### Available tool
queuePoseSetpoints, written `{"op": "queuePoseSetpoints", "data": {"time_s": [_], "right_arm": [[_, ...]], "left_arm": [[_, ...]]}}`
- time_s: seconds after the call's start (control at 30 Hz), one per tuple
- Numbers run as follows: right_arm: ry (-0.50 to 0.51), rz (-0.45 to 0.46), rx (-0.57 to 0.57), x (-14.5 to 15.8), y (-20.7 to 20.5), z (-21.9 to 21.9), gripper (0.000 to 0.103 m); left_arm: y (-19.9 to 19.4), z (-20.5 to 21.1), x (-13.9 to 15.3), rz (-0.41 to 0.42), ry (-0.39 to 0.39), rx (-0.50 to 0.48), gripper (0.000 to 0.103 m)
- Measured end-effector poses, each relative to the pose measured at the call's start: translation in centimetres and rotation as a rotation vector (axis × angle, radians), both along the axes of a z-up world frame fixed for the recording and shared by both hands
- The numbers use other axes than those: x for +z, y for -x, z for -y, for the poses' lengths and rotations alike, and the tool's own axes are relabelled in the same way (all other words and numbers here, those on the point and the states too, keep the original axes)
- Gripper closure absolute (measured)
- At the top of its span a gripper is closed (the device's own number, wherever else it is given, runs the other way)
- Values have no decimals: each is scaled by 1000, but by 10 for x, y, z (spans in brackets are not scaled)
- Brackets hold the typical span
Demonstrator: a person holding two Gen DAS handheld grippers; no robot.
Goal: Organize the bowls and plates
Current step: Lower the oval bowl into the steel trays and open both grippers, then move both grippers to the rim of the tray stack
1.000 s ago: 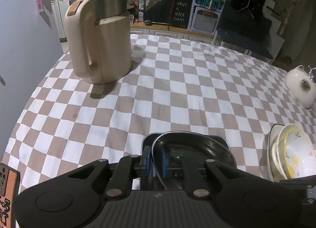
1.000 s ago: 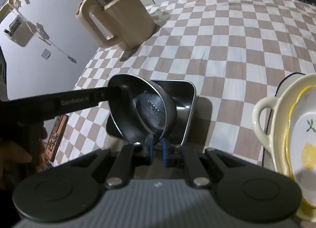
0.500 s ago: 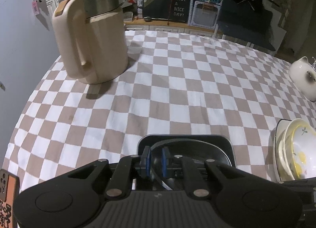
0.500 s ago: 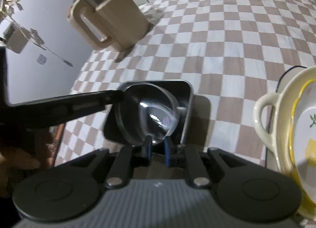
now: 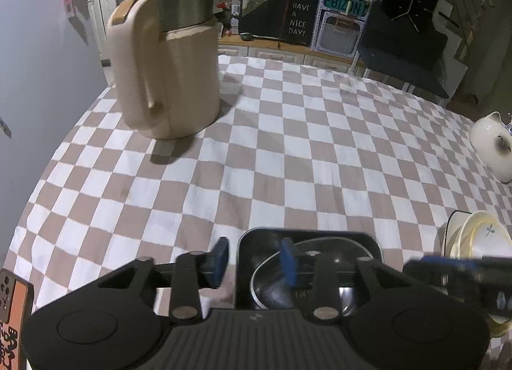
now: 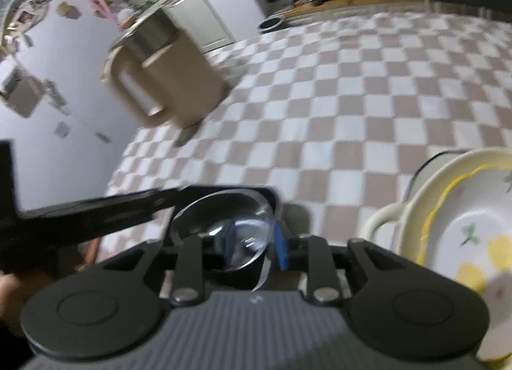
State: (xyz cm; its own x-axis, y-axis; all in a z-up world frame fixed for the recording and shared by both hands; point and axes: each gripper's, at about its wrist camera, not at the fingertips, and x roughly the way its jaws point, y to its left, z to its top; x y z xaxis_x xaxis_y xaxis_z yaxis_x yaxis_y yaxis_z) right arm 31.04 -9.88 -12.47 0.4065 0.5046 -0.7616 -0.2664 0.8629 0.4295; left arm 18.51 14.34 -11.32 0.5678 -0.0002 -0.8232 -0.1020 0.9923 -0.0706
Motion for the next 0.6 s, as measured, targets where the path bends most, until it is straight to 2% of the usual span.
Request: {"op": "queuePoseSetpoints", "data": {"time_s": [0.03, 0.13, 0.37, 0.6], "right_arm": [[11, 1, -14, -1, -3, 2, 67], [18, -5, -46, -6, -13, 5, 66], [50, -1, -49, -15, -25, -7, 66], [96, 5, -47, -27, -41, -25, 66]], "left_arm": [[1, -2, 0, -8, 0, 2, 54], [4, -7, -4, -37, -2, 1, 47], [10, -17, -11, -89, 5, -18, 46], [18, -20, -11, -95, 22, -69, 46]]}}
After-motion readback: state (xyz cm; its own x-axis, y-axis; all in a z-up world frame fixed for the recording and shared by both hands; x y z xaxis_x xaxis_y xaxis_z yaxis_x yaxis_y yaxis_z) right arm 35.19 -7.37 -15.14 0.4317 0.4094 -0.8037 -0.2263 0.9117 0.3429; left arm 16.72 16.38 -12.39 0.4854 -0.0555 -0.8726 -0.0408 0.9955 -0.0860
